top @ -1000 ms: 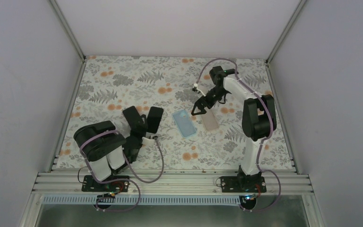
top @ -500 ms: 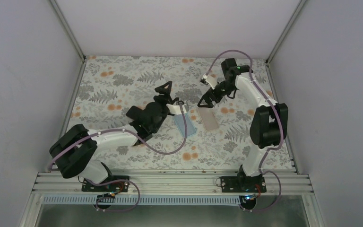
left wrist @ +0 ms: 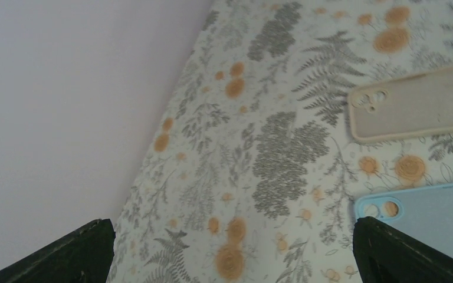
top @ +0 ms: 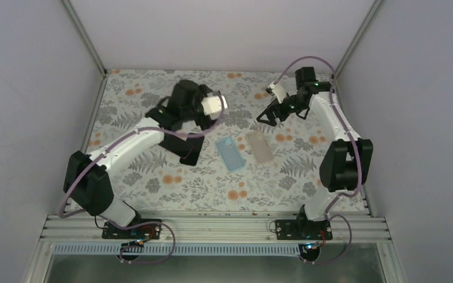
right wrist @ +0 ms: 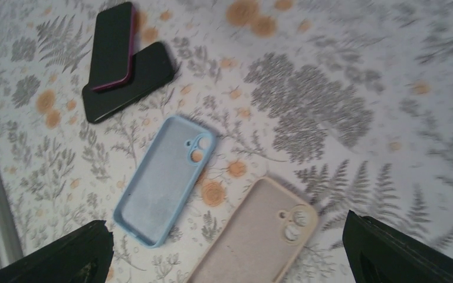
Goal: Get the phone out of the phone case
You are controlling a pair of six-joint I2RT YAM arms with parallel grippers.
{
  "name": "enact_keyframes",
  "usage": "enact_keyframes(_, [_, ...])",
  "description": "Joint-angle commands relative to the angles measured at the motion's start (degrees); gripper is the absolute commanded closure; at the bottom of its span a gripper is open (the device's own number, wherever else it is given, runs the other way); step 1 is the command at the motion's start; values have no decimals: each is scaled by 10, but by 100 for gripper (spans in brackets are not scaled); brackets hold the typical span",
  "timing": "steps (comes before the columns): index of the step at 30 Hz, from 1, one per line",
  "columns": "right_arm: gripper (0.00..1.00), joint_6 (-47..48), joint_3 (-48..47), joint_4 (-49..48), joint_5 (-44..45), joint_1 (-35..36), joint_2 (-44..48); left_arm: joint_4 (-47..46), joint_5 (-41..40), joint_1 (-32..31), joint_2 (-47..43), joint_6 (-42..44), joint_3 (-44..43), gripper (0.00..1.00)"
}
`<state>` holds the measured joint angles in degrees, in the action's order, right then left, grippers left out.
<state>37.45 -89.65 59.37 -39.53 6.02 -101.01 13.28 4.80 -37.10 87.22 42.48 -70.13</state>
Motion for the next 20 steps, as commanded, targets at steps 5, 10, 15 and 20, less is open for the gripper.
enact_keyframes(5, [0, -92, 54, -144, 71, -14, 133, 224, 245, 144, 19, -96, -158, 0])
enact_keyframes(10, [0, -145, 136, -254, 126, -14, 190, 297, 319, 207, 41, -87, -225, 0])
enact_keyframes(15, [0, -119, 163, -262, 136, -14, 196, 328, 292, 213, 48, -71, -254, 0])
enact_keyframes(20, [0, -126, 164, -269, 151, -15, 169, 325, 276, 215, 35, -70, -246, 0])
